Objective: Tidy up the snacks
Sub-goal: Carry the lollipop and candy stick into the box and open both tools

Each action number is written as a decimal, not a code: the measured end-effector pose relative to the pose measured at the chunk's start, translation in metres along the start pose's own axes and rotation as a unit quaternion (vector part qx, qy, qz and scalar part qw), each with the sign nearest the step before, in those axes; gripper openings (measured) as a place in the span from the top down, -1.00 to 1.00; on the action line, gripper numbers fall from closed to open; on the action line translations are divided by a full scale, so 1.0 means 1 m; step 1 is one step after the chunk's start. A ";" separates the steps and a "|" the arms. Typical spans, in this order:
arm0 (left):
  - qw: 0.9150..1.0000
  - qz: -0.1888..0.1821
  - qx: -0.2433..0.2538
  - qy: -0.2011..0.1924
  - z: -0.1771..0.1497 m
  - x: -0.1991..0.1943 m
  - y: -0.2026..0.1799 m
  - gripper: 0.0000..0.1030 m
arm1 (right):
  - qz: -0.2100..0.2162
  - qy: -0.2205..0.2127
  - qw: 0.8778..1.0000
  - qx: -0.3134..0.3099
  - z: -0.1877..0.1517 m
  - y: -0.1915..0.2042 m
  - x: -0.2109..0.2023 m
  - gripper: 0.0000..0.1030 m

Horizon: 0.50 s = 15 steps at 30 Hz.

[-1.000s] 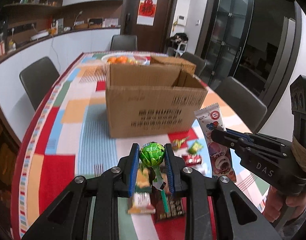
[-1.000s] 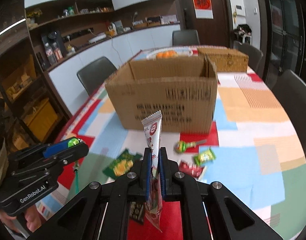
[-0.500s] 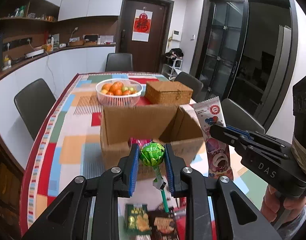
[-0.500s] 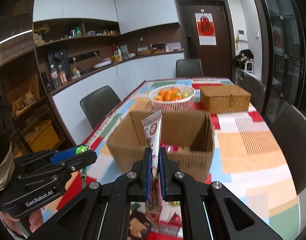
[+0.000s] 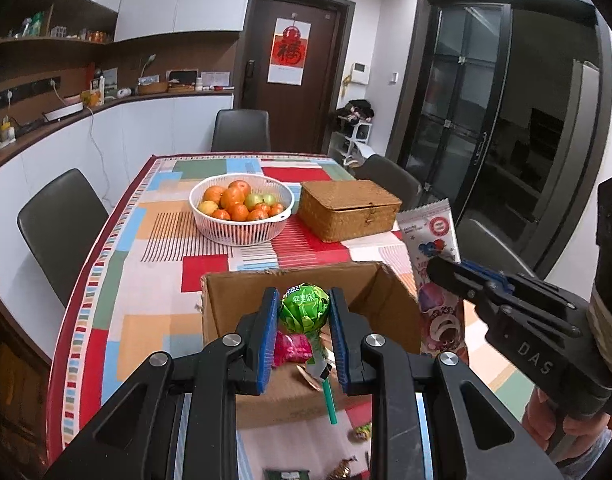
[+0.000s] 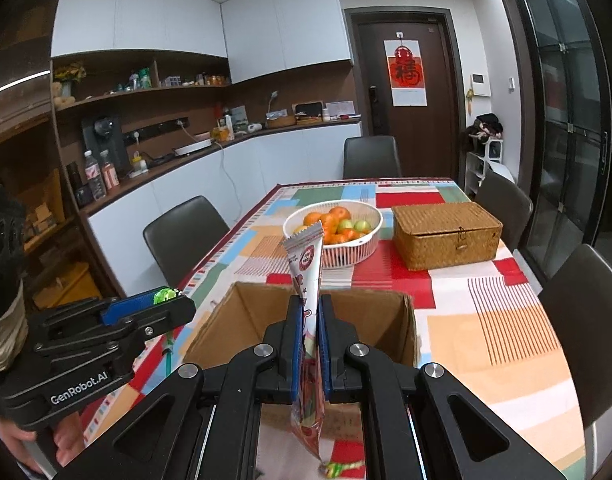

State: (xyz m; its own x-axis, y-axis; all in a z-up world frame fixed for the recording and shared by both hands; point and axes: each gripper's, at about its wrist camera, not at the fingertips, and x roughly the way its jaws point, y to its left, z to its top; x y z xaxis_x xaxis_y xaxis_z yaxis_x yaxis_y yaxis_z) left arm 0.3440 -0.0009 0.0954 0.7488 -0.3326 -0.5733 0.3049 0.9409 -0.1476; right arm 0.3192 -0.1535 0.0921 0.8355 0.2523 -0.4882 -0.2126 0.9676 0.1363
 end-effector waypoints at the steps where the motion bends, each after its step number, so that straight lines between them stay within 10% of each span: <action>1: 1.000 0.002 -0.001 0.003 0.002 0.005 0.002 0.51 | 0.000 0.002 1.000 -0.002 0.003 -0.001 0.005 0.83; 15: 0.996 0.040 -0.010 0.076 -0.003 0.084 0.022 0.51 | -0.018 0.079 0.997 0.002 0.001 -0.020 0.085 0.83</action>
State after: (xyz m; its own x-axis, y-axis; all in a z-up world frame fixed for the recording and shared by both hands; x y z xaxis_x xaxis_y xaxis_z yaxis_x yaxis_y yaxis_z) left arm 0.4120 -0.0080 0.0417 0.6728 -0.2436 -0.6986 0.2337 0.9659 -0.1118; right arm 0.3948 -0.1515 0.0489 0.7520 0.2161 -0.6227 -0.1810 0.9761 0.1201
